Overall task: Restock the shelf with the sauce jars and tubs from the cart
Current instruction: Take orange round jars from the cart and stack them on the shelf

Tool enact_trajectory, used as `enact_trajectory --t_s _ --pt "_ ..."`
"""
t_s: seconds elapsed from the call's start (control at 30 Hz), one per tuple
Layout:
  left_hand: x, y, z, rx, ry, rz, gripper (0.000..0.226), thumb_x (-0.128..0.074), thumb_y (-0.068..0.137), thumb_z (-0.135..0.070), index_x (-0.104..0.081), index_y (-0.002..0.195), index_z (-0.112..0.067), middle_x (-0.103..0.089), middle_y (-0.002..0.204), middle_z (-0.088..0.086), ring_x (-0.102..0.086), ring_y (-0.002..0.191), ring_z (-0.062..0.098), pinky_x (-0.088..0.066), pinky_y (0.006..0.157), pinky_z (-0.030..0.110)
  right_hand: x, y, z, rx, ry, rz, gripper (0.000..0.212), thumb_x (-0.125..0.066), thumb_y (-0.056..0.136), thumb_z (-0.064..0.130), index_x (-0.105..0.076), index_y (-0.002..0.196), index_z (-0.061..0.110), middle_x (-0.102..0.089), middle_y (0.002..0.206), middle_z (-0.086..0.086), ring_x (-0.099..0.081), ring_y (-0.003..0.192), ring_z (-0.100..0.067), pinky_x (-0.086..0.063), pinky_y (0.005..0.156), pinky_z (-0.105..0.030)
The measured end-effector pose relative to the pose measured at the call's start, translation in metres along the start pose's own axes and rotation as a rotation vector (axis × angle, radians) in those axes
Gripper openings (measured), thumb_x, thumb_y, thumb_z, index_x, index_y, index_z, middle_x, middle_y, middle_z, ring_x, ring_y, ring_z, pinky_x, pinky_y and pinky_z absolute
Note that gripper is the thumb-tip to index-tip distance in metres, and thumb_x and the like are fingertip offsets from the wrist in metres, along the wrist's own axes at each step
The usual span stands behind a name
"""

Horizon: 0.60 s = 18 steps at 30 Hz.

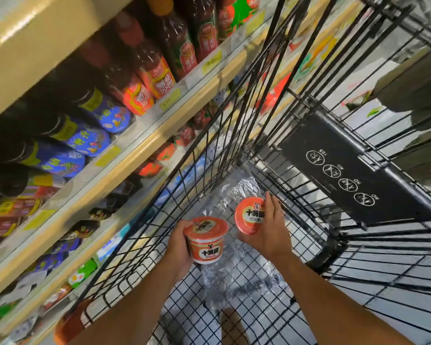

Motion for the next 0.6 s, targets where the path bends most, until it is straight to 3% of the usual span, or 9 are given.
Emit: enact_trajectory --t_s 0.13,0.27,0.47,0.6 --pt "0.001 -0.004 -0.001 -0.013 -0.022 0.014 0.048 -0.042 0.100 -0.033 -0.060 0.131 -0.002 -0.069 0.118 0.026 -0.068 0.107 0.041 -0.054 0.094 0.052 0.004 0.010 -0.006 0.021 -0.198 0.025 0.145 -0.084 0.048 0.068 0.007 0.155 0.030 -0.015 0.161 -0.008 -0.033 0.142 -0.033 -0.048 0.100 -0.055" --pt "0.001 -0.010 -0.003 -0.010 -0.035 0.031 0.049 -0.041 0.099 -0.034 -0.060 0.131 -0.001 -0.069 0.118 0.026 -0.068 0.105 0.041 -0.053 0.095 0.052 0.006 0.013 -0.002 0.094 -0.245 0.016 0.137 -0.085 0.053 0.060 -0.002 0.154 0.018 -0.029 0.151 -0.009 -0.041 0.134 -0.030 -0.047 0.101 -0.051" --pt "-0.003 -0.026 -0.010 -0.008 -0.017 0.065 0.048 -0.042 0.097 -0.033 -0.063 0.126 -0.002 -0.071 0.115 0.024 -0.070 0.100 0.038 -0.056 0.087 0.048 0.018 -0.004 0.002 0.040 0.049 0.040 0.123 -0.091 0.057 0.040 -0.014 0.150 0.017 -0.036 0.131 -0.009 -0.049 0.115 -0.022 -0.049 0.099 -0.037" --pt "-0.013 -0.049 -0.019 0.016 -0.034 0.091 0.044 -0.043 0.096 -0.033 -0.066 0.118 -0.003 -0.073 0.107 0.022 -0.072 0.093 0.036 -0.057 0.087 0.047 0.045 -0.033 0.014 0.014 0.180 0.038 0.116 -0.084 0.052 0.052 -0.025 0.145 0.018 -0.037 0.129 -0.003 -0.050 0.115 -0.022 -0.052 0.091 -0.030"
Point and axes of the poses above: each hand's wrist, its own y-axis towards the middle knuckle, its own x-axis out of the back of the hand, z = x × y, the point moved 4 cm from there along y, towards the middle knuckle
